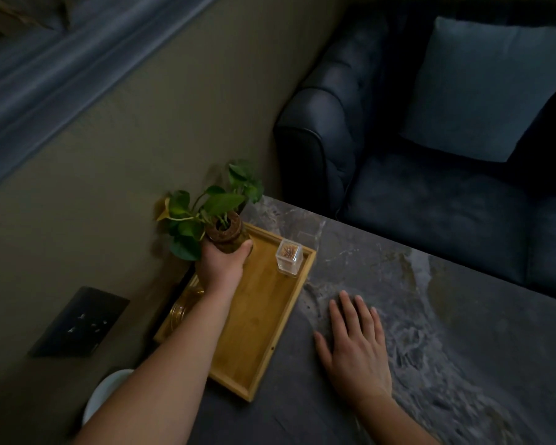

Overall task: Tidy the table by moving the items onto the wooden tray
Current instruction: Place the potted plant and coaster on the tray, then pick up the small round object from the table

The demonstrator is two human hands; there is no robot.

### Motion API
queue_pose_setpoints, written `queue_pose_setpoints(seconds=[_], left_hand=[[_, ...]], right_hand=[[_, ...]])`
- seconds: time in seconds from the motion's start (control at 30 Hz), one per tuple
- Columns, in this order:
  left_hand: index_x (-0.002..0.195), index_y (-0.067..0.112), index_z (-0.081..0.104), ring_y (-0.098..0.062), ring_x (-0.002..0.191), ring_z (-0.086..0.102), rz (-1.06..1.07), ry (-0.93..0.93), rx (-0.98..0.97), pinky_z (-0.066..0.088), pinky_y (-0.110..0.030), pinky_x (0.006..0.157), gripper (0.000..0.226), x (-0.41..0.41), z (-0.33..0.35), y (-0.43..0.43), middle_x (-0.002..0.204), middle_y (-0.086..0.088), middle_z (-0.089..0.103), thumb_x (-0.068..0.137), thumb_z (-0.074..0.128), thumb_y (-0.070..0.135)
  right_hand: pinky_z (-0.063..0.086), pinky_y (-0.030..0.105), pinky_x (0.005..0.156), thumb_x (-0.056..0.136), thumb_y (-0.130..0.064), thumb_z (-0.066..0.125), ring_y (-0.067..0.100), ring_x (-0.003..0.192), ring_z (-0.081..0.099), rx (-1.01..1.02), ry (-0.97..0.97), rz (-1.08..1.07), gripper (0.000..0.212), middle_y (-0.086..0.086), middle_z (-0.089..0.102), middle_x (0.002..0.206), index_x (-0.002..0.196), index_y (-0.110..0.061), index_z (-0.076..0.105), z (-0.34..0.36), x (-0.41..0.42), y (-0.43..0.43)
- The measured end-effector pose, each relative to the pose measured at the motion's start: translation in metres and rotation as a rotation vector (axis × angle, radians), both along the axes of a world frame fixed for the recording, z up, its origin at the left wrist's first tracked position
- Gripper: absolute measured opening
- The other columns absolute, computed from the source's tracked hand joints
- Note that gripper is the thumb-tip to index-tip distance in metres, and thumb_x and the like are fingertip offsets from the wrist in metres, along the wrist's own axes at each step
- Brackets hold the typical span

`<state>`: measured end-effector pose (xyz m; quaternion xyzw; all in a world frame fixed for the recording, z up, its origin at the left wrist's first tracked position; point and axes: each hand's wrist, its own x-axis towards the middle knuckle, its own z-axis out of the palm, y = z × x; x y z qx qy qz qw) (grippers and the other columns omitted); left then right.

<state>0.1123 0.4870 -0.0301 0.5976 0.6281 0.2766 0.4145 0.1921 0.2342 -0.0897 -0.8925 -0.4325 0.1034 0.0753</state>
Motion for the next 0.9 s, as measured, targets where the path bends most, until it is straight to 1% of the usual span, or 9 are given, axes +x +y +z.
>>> queue_pose_setpoints(seconds=[0.07, 0.17, 0.23, 0.33, 0.43, 0.53, 0.63, 0.77, 0.9], left_hand=[[0.140, 0.020, 0.045, -0.027, 0.131, 0.051, -0.004, -0.002, -0.003, 0.037, -0.034, 0.102, 0.082, 0.000, 0.001, 0.000, 0.140, -0.005, 0.057, 0.070, 0.086, 0.036], [0.143, 0.021, 0.042, -0.026, 0.133, 0.050, -0.021, -0.010, -0.020, 0.039, -0.038, 0.106, 0.086, -0.001, 0.003, -0.006, 0.143, -0.004, 0.054, 0.070, 0.085, 0.037], [0.149, 0.023, 0.033, -0.026, 0.136, 0.045, -0.019, -0.002, -0.024, 0.039, -0.042, 0.108, 0.092, -0.005, 0.006, -0.018, 0.149, -0.006, 0.047, 0.073, 0.084, 0.034], [0.152, 0.027, 0.022, -0.028, 0.141, 0.038, -0.031, 0.029, -0.008, 0.038, -0.040, 0.107, 0.093, -0.013, 0.012, -0.050, 0.157, -0.008, 0.034, 0.080, 0.079, 0.025], [0.148, 0.029, 0.030, -0.025, 0.135, 0.044, -0.143, 0.087, 0.089, 0.045, -0.034, 0.098, 0.078, -0.029, 0.022, -0.100, 0.153, -0.008, 0.037, 0.084, 0.073, 0.020], [0.136, 0.019, 0.049, -0.023, 0.120, 0.051, -0.388, 0.182, 0.298, 0.038, -0.026, 0.090, 0.063, -0.051, 0.033, -0.151, 0.134, -0.008, 0.052, 0.079, 0.074, 0.013], [0.131, 0.013, 0.054, -0.023, 0.114, 0.054, -0.631, 0.246, 0.353, 0.045, -0.030, 0.093, 0.056, -0.067, 0.039, -0.188, 0.127, -0.009, 0.054, 0.079, 0.074, 0.012], [0.132, 0.009, 0.055, -0.030, 0.118, 0.053, -0.848, 0.346, 0.359, 0.047, -0.041, 0.099, 0.052, -0.070, 0.036, -0.226, 0.131, -0.013, 0.052, 0.082, 0.070, 0.016], [0.129, 0.007, 0.056, -0.037, 0.117, 0.055, -1.028, 0.452, 0.421, 0.048, -0.047, 0.097, 0.053, -0.059, 0.023, -0.271, 0.130, -0.018, 0.055, 0.080, 0.071, 0.021]], right_hand=[[0.000, 0.046, 0.122, 0.095, -0.067, 0.022, 0.023, 0.153, 0.002, -0.003, 0.007, -0.003, 0.074, 0.003, 0.020, 0.164, 0.153, -0.022, 0.030, 0.001, 0.000, 0.000], [-0.001, 0.046, 0.122, 0.095, -0.067, 0.018, 0.023, 0.153, -0.001, -0.008, 0.013, -0.004, 0.074, 0.003, 0.017, 0.165, 0.154, -0.022, 0.027, 0.002, 0.000, 0.000], [0.000, 0.047, 0.122, 0.096, -0.066, 0.019, 0.023, 0.153, 0.000, -0.012, 0.014, -0.001, 0.074, 0.004, 0.018, 0.165, 0.154, -0.022, 0.027, 0.002, 0.000, -0.001], [0.002, 0.047, 0.122, 0.097, -0.066, 0.020, 0.024, 0.153, 0.002, -0.004, 0.024, 0.000, 0.072, 0.004, 0.019, 0.165, 0.154, -0.022, 0.028, 0.002, 0.000, -0.001], [-0.001, 0.045, 0.123, 0.096, -0.068, 0.017, 0.021, 0.153, -0.002, 0.005, 0.069, -0.008, 0.072, 0.000, 0.017, 0.165, 0.154, -0.026, 0.025, 0.005, 0.001, -0.001], [-0.004, 0.041, 0.123, 0.096, -0.065, 0.024, 0.019, 0.153, -0.005, 0.017, 0.187, 0.027, 0.069, -0.004, 0.009, 0.166, 0.155, -0.029, 0.022, 0.014, 0.011, -0.002], [0.013, 0.039, 0.122, 0.097, -0.048, 0.048, 0.027, 0.150, 0.016, 0.083, 0.336, 0.015, 0.059, 0.004, 0.024, 0.163, 0.149, -0.022, 0.039, 0.038, 0.025, -0.012], [0.039, 0.037, 0.103, 0.092, -0.031, 0.064, 0.031, 0.124, 0.051, 0.255, 0.385, -0.261, 0.038, 0.011, 0.063, 0.129, 0.126, -0.015, 0.063, 0.069, 0.026, -0.075], [0.049, 0.036, 0.092, 0.087, -0.023, 0.071, 0.027, 0.108, 0.062, 0.336, 0.359, -0.448, 0.027, 0.006, 0.072, 0.112, 0.113, -0.014, 0.071, 0.077, 0.015, -0.178]])
